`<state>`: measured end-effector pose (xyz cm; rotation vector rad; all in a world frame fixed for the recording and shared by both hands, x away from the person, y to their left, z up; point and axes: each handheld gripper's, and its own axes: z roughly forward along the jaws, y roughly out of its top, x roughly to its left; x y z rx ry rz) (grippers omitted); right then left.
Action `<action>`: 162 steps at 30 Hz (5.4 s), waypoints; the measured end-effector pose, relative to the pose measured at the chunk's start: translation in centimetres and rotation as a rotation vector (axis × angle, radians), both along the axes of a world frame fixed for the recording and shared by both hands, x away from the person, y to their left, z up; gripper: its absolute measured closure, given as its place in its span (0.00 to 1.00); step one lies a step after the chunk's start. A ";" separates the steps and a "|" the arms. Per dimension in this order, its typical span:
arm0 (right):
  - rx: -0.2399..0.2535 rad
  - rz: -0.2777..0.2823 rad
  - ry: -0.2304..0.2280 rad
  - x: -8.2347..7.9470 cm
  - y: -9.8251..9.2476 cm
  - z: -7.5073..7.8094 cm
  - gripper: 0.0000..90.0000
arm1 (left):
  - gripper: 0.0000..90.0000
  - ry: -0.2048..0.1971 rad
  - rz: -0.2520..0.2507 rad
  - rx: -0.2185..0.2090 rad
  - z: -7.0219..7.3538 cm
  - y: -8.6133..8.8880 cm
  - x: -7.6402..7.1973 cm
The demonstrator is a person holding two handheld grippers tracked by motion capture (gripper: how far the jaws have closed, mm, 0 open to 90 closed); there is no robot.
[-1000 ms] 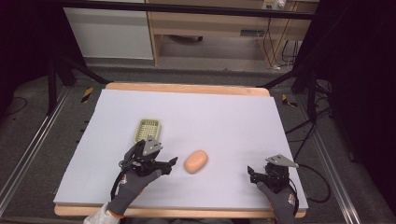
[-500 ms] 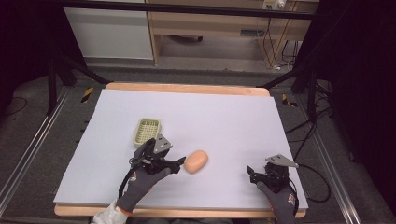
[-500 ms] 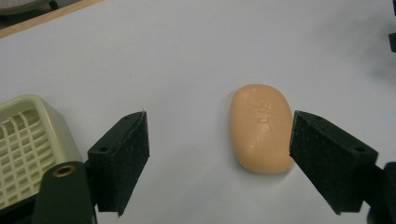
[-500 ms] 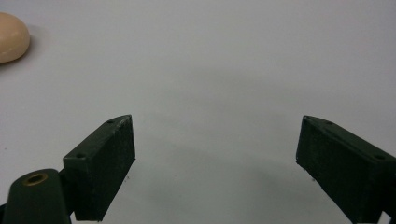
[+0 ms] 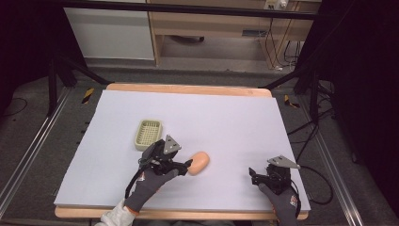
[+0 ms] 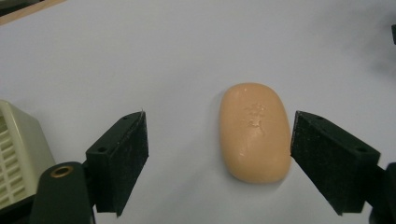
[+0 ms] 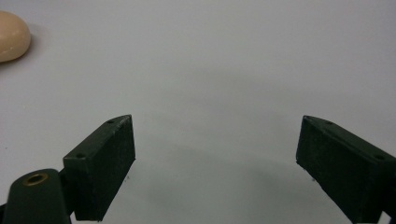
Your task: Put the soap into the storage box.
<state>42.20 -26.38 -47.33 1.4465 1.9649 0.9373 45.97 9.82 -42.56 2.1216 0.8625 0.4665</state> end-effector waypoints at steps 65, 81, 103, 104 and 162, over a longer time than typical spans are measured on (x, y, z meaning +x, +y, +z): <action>-0.004 0.024 0.016 0.2 0.3 -0.1 0.13 | 0.25 0.113 -0.073 0.136 -4.0 -5.5 2.2; -0.004 0.025 0.019 0.2 0.3 -0.1 0.13 | 0.34 0.143 -0.081 0.147 -4.6 -5.9 2.5; -0.003 0.024 0.019 0.2 0.3 0.0 0.13 | 0.35 0.146 -0.094 0.149 -3.8 -5.7 2.2; -0.003 0.024 0.018 0.2 0.3 0.0 0.13 | 0.35 0.146 -0.094 0.149 -3.8 -5.7 2.2; 0.001 0.017 0.000 0.1 0.0 0.1 0.13 | 0.35 0.087 0.084 0.047 0.8 5.5 1.6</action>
